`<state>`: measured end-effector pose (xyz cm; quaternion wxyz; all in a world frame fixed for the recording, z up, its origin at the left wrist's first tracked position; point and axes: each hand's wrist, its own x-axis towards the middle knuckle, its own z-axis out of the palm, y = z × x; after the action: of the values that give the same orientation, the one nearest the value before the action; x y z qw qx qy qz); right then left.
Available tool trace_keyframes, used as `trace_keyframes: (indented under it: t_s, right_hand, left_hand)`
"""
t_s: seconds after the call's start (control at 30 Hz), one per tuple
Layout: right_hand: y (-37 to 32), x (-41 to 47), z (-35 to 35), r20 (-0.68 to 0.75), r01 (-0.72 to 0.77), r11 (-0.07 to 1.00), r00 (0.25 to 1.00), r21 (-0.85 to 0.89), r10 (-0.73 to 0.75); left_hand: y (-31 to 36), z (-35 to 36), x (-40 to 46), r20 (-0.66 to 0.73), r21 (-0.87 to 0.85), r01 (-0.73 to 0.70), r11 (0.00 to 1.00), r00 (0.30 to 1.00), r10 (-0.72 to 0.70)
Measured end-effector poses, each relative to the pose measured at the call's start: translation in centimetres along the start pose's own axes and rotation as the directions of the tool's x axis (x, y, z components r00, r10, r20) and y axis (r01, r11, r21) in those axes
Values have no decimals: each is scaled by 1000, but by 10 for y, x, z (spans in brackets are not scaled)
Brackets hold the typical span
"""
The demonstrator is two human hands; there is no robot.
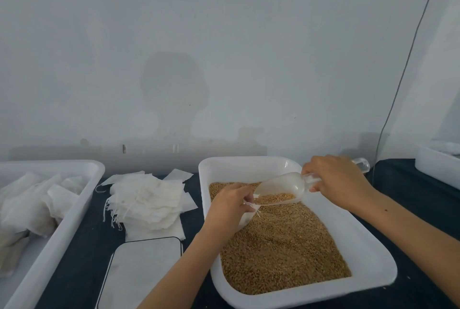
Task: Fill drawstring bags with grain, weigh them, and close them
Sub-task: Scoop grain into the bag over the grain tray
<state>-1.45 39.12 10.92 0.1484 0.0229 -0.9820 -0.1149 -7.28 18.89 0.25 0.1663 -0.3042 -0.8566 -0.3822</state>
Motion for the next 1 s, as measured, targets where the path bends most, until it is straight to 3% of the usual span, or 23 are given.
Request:
trace_keyframes:
  t_s: [0.27, 0.33, 0.47, 0.6, 0.77, 0.87, 1.0]
  right_hand:
    - [-4, 3, -4, 0, 34, 996, 999, -82, -34]
    - [-2, 0, -2, 60, -13, 1000, 998, -12, 14]
    - [2, -10, 10, 311, -219, 943, 941, 250, 136]
    - [-2, -20, 31, 479, -357, 847, 866, 393, 142]
    - [-21, -27, 60, 530, -356, 883, 834, 305, 154]
    - [-32, -29, 81, 518, -337, 896, 843, 291, 149]
    - [-41, -32, 94, 481, -270, 950, 861, 158, 165]
  left_hand:
    - [-2, 0, 1, 12, 3, 6, 1000, 1000, -6]
    - [-3, 1, 1, 14, 17, 4, 1000, 1000, -4]
    - [-6, 2, 0, 2, -16, 38, 999, 999, -38]
    - [-5, -5, 1, -38, -221, 171, 960, 982, -183]
    - [-4, -18, 1, -57, -627, 246, 739, 932, -358]
    - [-3, -21, -3, -34, -719, 233, 654, 929, -369]
    - [3, -30, -8, -48, -749, 181, 637, 945, -325]
